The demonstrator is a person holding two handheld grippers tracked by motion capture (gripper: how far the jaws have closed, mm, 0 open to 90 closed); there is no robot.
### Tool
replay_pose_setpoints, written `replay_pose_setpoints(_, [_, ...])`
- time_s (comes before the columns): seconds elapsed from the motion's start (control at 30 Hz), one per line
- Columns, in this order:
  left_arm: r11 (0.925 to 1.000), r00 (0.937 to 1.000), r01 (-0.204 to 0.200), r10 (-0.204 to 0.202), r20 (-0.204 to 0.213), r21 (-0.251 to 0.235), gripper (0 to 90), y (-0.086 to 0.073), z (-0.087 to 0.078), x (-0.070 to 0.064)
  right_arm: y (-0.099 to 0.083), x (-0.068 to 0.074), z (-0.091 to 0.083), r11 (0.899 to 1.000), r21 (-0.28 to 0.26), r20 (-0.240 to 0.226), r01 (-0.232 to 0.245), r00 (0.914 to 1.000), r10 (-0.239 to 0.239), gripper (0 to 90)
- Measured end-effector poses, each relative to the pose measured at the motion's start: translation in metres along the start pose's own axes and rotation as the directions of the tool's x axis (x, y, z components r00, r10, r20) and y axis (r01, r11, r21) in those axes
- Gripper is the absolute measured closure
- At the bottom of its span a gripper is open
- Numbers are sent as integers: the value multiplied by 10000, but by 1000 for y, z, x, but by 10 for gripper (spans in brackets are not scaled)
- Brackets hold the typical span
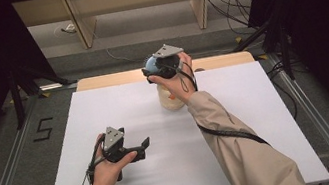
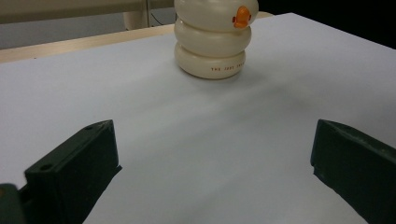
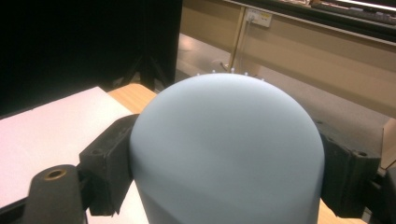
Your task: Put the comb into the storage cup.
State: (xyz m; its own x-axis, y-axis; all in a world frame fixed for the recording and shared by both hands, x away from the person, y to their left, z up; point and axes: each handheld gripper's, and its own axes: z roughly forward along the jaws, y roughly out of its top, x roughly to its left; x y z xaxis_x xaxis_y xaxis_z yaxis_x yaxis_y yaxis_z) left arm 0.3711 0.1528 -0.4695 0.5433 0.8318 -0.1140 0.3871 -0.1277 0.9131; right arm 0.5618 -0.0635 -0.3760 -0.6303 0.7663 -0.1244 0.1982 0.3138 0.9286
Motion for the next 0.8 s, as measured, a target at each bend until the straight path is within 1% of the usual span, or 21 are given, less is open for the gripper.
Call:
replay_pose_setpoints(0.13, [10000, 10000, -18, 18, 11, 17, 4, 0, 0, 0, 0, 3, 2, 9998, 60, -57, 181, 9998, -181, 179])
replay_pose_setpoints(0.33, [10000, 10000, -34, 34, 20, 47, 4, 0, 0, -1, 1, 5, 2, 9995, 100, -142, 298, 9995, -297, 166])
replay_pose_setpoints(0.67, [10000, 10000, -7, 7, 38, 42, 4, 0, 1, -1, 1, 4, 1, 9996, 95, -243, 256, 9994, -254, 157])
replay_pose_setpoints(0.8, [10000, 10000, -21, 20, 35, 58, 4, 0, 0, 0, 2, 3, -2, 9999, -26, -343, 161, 9993, -162, 150])
